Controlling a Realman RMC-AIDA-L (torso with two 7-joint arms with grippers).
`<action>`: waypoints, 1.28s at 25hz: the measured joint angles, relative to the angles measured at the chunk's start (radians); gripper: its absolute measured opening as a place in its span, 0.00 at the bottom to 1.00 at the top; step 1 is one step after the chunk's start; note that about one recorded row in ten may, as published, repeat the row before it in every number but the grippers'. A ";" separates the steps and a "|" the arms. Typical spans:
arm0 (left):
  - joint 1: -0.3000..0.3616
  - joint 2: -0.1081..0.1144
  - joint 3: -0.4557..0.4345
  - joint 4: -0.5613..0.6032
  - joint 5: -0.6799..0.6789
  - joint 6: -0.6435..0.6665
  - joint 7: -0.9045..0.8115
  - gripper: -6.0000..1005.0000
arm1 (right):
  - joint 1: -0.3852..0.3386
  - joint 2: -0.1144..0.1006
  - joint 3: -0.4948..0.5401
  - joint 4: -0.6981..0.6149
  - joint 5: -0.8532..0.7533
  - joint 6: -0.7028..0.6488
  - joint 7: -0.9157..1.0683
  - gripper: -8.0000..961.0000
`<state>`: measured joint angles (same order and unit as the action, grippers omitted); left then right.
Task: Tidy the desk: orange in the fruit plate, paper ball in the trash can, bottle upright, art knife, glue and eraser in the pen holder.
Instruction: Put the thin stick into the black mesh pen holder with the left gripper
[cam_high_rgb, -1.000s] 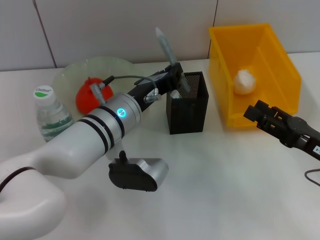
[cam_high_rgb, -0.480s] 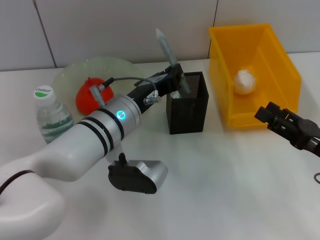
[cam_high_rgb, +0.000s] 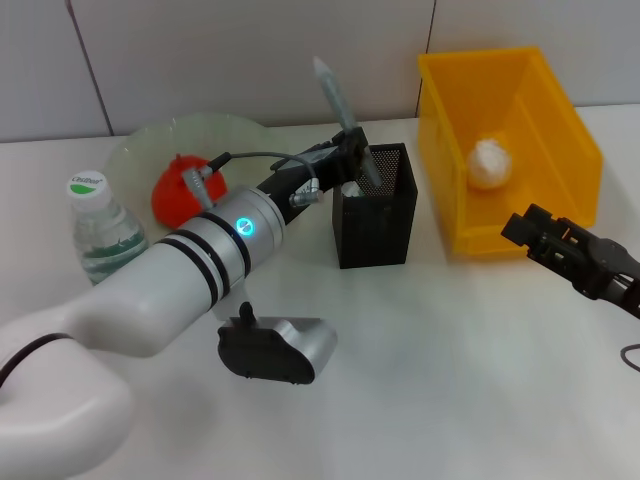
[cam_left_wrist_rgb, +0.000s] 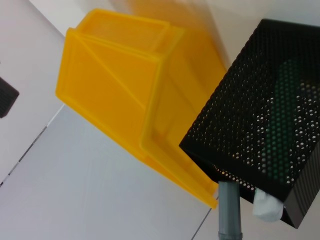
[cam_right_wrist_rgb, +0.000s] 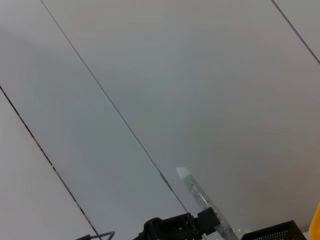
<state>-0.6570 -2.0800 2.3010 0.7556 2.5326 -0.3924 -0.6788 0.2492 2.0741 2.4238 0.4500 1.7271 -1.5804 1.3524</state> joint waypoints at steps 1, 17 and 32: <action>-0.007 0.000 -0.001 -0.001 0.000 0.002 -0.001 0.20 | 0.001 0.000 0.000 0.000 0.000 0.000 0.000 0.76; -0.039 0.000 0.002 -0.004 0.000 0.020 -0.027 0.20 | 0.015 0.004 -0.008 -0.010 0.002 0.009 -0.003 0.76; -0.049 0.000 0.004 -0.024 0.003 0.021 -0.020 0.21 | 0.051 0.004 -0.004 -0.041 0.005 0.022 -0.006 0.76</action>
<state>-0.7058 -2.0801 2.3047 0.7315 2.5358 -0.3712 -0.6985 0.3001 2.0785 2.4197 0.4085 1.7318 -1.5583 1.3467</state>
